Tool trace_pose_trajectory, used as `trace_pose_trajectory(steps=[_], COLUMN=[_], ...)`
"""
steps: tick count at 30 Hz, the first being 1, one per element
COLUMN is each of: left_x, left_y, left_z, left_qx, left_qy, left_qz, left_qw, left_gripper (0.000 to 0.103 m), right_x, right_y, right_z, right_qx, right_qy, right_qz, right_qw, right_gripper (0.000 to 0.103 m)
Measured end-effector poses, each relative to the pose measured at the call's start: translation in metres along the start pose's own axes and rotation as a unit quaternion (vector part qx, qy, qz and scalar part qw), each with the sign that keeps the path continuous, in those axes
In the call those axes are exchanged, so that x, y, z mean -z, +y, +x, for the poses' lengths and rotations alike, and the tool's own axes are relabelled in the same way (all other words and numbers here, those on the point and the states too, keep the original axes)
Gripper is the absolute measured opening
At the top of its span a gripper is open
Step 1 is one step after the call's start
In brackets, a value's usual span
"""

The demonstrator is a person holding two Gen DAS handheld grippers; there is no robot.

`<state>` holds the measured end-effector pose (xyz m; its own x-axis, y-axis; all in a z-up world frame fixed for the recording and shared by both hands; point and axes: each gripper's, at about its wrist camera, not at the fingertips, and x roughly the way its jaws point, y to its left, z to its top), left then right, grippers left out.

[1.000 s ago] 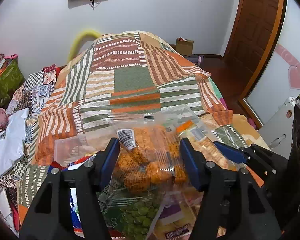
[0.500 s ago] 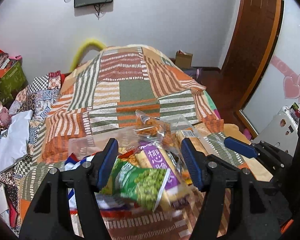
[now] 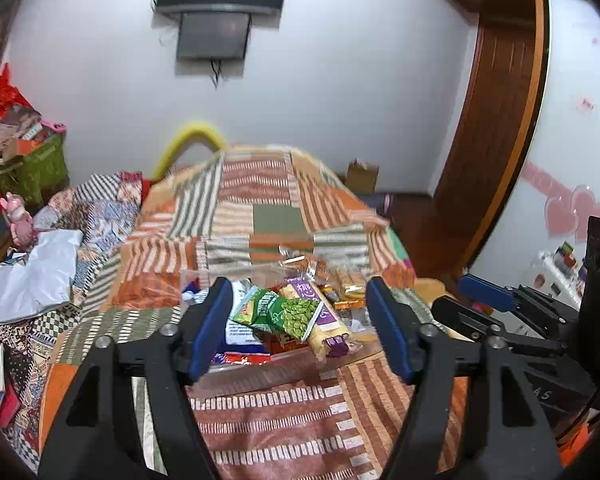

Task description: Organize snacks

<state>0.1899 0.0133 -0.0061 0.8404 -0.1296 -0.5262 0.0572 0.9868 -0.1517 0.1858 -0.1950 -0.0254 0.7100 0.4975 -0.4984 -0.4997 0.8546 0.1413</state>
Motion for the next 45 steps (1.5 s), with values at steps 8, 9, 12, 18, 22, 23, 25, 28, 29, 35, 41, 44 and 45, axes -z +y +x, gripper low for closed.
trace_pose_trajectory(steps=[8, 9, 12, 18, 22, 23, 25, 28, 29, 35, 41, 44, 45], left_x=[0.018, 0.02, 0.027, 0.039, 0.047, 0.048, 0.051, 0.053, 0.053, 0.057, 0.061, 0.061, 0.062], left_y=[-0.007, -0.008, -0.01, -0.009, -0.007, -0.006, -0.005, -0.003, -0.002, 0.002, 0.001, -0.001, -0.001], left_z=[-0.072, -0.08, -0.1, -0.122, -0.126, -0.126, -0.127, -0.127, -0.127, -0.125, -0.123, -0.123, -0.123], left_qx=[-0.013, -0.013, -0.018, -0.018, -0.022, -0.022, -0.024, -0.026, -0.025, -0.026, -0.025, -0.024, -0.024], left_qy=[-0.089, -0.097, -0.116, -0.128, -0.128, -0.127, -0.125, -0.126, -0.125, -0.119, -0.115, -0.113, -0.113], left_qz=[0.015, 0.016, 0.019, 0.016, 0.018, 0.017, 0.016, 0.013, 0.012, 0.008, 0.01, 0.012, 0.012], left_qw=[0.9959, 0.9951, 0.9929, 0.9914, 0.9913, 0.9915, 0.9917, 0.9917, 0.9918, 0.9925, 0.9931, 0.9932, 0.9932], left_gripper=[0.087, 0.091, 0.097, 0.101, 0.101, 0.101, 0.101, 0.101, 0.101, 0.101, 0.102, 0.101, 0.101], right_x=[0.005, 0.006, 0.01, 0.017, 0.021, 0.023, 0.024, 0.024, 0.024, 0.026, 0.027, 0.027, 0.027], right_y=[0.028, 0.03, 0.035, 0.039, 0.04, 0.041, 0.041, 0.042, 0.042, 0.042, 0.042, 0.042, 0.042], right_z=[-0.05, -0.054, -0.062, -0.07, -0.075, -0.078, -0.079, -0.081, -0.081, -0.082, -0.082, -0.083, -0.083], right_qx=[0.003, 0.004, 0.001, 0.005, 0.006, 0.006, 0.005, 0.005, 0.004, 0.002, 0.0, -0.001, -0.001], right_qy=[-0.062, -0.067, -0.074, -0.083, -0.088, -0.089, -0.09, -0.093, -0.093, -0.094, -0.091, -0.092, -0.092], right_qz=[-0.031, -0.032, -0.031, -0.028, -0.027, -0.026, -0.025, -0.025, -0.024, -0.02, -0.019, -0.019, -0.018], right_qw=[0.998, 0.997, 0.997, 0.996, 0.996, 0.996, 0.996, 0.995, 0.995, 0.995, 0.996, 0.996, 0.996], right_gripper=[0.084, 0.085, 0.089, 0.099, 0.101, 0.101, 0.101, 0.101, 0.101, 0.101, 0.101, 0.101, 0.101])
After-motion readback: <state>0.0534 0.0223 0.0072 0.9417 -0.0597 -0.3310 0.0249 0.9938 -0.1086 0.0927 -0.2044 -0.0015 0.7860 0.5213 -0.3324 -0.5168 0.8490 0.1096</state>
